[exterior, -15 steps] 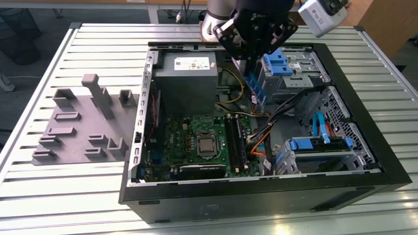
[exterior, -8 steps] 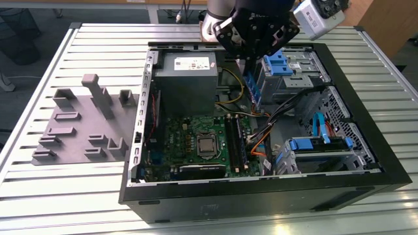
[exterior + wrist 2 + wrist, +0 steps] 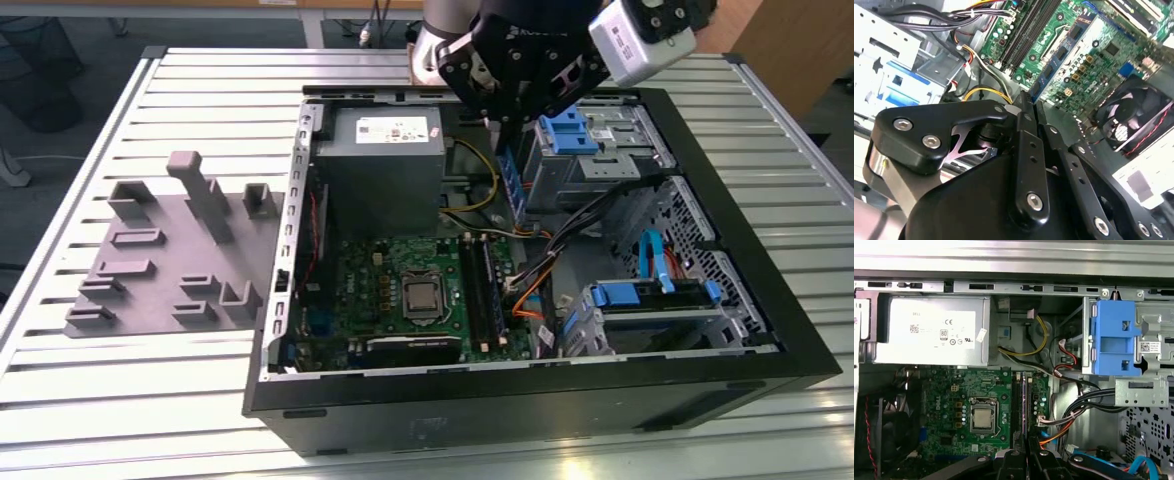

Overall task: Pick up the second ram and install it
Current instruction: 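Insert the second ram into the second slot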

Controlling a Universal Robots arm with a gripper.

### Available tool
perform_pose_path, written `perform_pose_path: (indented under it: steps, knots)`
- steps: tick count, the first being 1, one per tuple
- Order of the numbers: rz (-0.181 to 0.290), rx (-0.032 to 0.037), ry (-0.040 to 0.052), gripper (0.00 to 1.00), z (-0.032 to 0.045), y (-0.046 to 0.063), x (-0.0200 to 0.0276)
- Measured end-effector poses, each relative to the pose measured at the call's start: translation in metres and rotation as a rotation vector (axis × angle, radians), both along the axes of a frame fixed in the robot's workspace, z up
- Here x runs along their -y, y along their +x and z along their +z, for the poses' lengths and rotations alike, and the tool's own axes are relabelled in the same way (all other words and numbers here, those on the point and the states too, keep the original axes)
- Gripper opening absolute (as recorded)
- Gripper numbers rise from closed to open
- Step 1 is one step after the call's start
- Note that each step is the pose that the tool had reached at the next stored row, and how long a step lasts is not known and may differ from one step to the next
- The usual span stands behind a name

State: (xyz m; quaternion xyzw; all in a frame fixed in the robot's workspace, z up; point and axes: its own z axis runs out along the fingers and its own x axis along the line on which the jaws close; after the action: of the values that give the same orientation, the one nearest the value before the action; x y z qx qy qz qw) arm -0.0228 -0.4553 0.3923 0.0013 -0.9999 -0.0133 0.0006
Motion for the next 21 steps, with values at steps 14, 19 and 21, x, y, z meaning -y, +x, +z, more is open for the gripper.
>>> perform_pose_path:
  steps: [14, 19, 21]
  knots:
    - [-0.002, 0.0009, 0.0000, 0.14, -0.0036, 0.0000, 0.0000]
    - [-0.003, 0.0018, 0.0001, 0.14, -0.0065, 0.0000, 0.0000]
    - [-0.003, 0.0021, 0.0000, 0.14, -0.0078, 0.0000, 0.0000]
